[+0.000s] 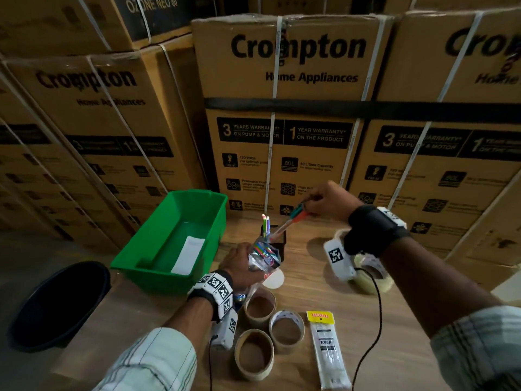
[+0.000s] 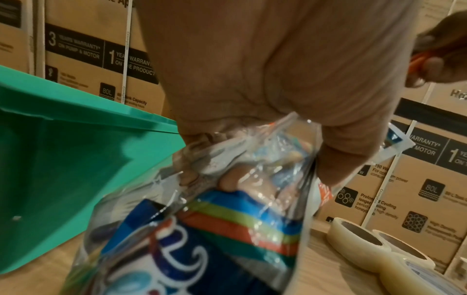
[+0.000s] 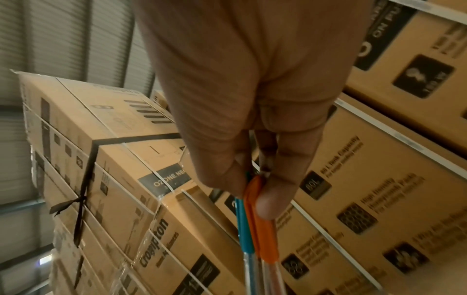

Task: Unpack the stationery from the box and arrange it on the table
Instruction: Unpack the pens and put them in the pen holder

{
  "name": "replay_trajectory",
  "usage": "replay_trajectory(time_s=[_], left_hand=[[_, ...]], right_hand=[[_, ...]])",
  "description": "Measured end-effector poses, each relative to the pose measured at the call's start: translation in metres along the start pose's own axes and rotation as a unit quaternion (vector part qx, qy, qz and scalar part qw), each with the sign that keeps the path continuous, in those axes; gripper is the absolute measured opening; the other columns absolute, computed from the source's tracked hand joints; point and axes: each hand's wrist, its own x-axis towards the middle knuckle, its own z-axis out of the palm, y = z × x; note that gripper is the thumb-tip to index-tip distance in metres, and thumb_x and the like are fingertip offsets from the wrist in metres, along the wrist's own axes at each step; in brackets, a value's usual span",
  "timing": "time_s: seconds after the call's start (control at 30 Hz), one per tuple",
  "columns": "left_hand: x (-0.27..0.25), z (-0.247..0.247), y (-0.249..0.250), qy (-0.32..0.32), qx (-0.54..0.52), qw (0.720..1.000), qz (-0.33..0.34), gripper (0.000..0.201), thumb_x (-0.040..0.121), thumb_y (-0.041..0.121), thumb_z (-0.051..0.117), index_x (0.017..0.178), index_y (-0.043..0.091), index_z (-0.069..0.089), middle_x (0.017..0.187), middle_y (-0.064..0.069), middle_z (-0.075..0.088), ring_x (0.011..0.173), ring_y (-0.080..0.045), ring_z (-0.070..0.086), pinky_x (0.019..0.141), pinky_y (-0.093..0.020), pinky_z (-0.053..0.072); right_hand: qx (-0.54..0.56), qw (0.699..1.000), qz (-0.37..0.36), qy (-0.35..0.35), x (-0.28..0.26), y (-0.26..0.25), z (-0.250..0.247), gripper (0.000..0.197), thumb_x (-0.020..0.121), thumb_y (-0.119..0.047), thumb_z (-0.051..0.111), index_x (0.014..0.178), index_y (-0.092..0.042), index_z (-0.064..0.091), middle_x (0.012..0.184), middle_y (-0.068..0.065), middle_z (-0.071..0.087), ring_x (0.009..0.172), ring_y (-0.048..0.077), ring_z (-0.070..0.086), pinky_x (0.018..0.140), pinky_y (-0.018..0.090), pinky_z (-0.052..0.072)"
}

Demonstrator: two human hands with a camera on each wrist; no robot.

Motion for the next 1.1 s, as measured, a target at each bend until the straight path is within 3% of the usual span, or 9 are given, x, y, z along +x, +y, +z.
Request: replay_trajectory(time_s=[0.1,0.27,0.37,0.5,0.77,0.87,0.97,1.03,1.1], left_hand=[[0.003,-0.008,-0.001,-0.007,0.016,1.000,0.008,0.098,0.041,0.059,0.060,0.129,0.022,0.038,0.124,-0.003,0.050,0.115,-0.022,0.051,0.101,-0.038,0.044],[0.016,-0.004,-0.013,-0.050,-0.009,0.999,0.000,0.095,0.042,0.058,0.068,0.126,0.029,0.033,0.121,-0.001,0.055,0.110,-0.021,0.057,0.097,-0.044,0.049],[0.027,0.005,-0.030,-0.061,-0.032,0.998,0.008,0.096,0.043,0.059,0.073,0.127,0.036,0.034,0.121,0.001,0.055,0.108,-0.020,0.059,0.094,-0.044,0.052],[0.027,0.001,-0.032,-0.047,-0.031,0.998,0.035,0.099,0.043,0.065,0.070,0.130,0.035,0.034,0.122,-0.002,0.053,0.109,-0.022,0.059,0.094,-0.042,0.051],[0.032,-0.007,-0.036,-0.062,-0.030,0.996,0.056,0.106,0.044,0.070,0.068,0.133,0.026,0.032,0.127,-0.006,0.050,0.115,-0.023,0.054,0.098,-0.043,0.048],[0.036,-0.009,-0.039,-0.088,-0.041,0.995,0.038,0.096,0.045,0.070,0.074,0.122,0.038,0.027,0.124,-0.001,0.056,0.112,-0.021,0.058,0.097,-0.045,0.049],[0.038,-0.010,-0.040,-0.094,-0.053,0.994,0.029,0.098,0.045,0.067,0.077,0.123,0.047,0.021,0.126,0.001,0.057,0.113,-0.019,0.058,0.099,-0.045,0.048],[0.038,-0.012,-0.037,-0.097,-0.051,0.994,0.028,0.101,0.046,0.065,0.078,0.126,0.048,0.018,0.128,0.001,0.056,0.114,-0.019,0.057,0.100,-0.045,0.047],[0.036,-0.012,-0.033,-0.100,-0.044,0.994,0.030,0.098,0.046,0.063,0.078,0.125,0.046,0.021,0.126,0.001,0.056,0.114,-0.018,0.057,0.100,-0.043,0.048]], right_hand=[[-0.029,0.998,-0.013,0.051,0.018,-0.015,-0.015,0.014,0.087,-0.013,0.064,0.100,-0.008,0.067,0.094,0.002,0.067,0.083,0.012,0.067,0.069,0.019,0.055],[-0.138,0.985,0.013,0.106,0.049,-0.008,0.012,0.005,0.086,-0.013,0.066,0.089,-0.015,0.068,0.083,-0.006,0.063,0.071,0.001,0.058,0.056,0.012,0.043],[-0.137,0.985,0.056,0.092,0.063,0.011,0.039,0.005,0.086,-0.014,0.066,0.085,-0.019,0.066,0.081,-0.007,0.062,0.071,0.002,0.056,0.056,0.012,0.038],[-0.130,0.983,0.091,0.088,0.076,0.033,0.062,0.006,0.084,-0.014,0.068,0.084,-0.019,0.068,0.081,-0.002,0.067,0.074,0.010,0.064,0.064,0.021,0.051],[-0.210,0.969,0.126,0.011,0.104,0.045,0.087,0.010,0.084,-0.012,0.062,0.084,-0.013,0.072,0.088,0.003,0.071,0.074,0.014,0.064,0.052,0.017,0.046],[-0.260,0.956,0.131,-0.028,0.109,0.054,0.093,0.010,0.086,-0.013,0.061,0.087,-0.014,0.071,0.099,0.006,0.071,0.086,0.018,0.066,0.071,0.026,0.056],[-0.274,0.951,0.139,-0.014,0.105,0.066,0.099,0.026,0.090,-0.017,0.059,0.115,-0.017,0.066,0.120,0.006,0.064,0.108,0.023,0.060,0.091,0.031,0.050],[-0.254,0.956,0.147,0.027,0.101,0.070,0.099,0.030,0.089,-0.012,0.057,0.117,-0.020,0.064,0.122,0.007,0.062,0.110,0.025,0.059,0.091,0.031,0.048],[-0.235,0.960,0.142,0.064,0.097,0.067,0.096,0.026,0.089,-0.009,0.051,0.107,-0.018,0.067,0.112,0.008,0.065,0.101,0.026,0.062,0.086,0.031,0.051]])
